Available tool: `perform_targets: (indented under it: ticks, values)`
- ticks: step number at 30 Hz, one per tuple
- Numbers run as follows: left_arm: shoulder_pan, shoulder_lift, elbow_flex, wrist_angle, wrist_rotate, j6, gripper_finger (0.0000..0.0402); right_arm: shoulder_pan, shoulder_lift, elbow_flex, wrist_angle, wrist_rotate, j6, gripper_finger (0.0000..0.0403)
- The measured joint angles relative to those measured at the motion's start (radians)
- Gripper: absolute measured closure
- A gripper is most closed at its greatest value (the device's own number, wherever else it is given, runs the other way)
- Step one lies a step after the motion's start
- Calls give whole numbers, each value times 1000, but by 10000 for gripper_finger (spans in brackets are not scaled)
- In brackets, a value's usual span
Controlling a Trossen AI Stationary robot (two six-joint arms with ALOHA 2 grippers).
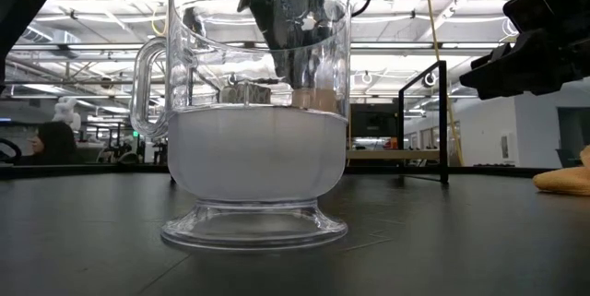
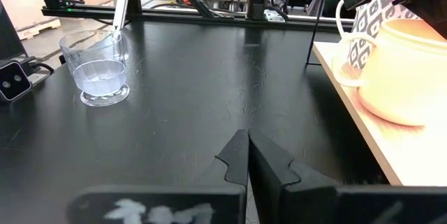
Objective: Stack small to large cups/mugs on shelf
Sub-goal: Put the orange mug on the shelf, then put the transparent mug on the shelf
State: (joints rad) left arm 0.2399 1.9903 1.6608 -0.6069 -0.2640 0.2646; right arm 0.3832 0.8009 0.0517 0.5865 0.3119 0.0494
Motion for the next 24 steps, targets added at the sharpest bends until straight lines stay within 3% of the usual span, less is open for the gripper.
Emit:
perform_targets:
  ticks: [14, 20, 24]
  values:
    - [1, -34, 1, 13, 0, 4, 180, 0, 0, 0, -9, 0, 3, 403]
    - [0, -139, 2, -40, 5, 3, 164, 0, 0, 0, -17, 0, 7, 403]
    - [4, -244, 2, -130, 37, -41, 185, 0, 0, 0, -30, 0, 18, 403]
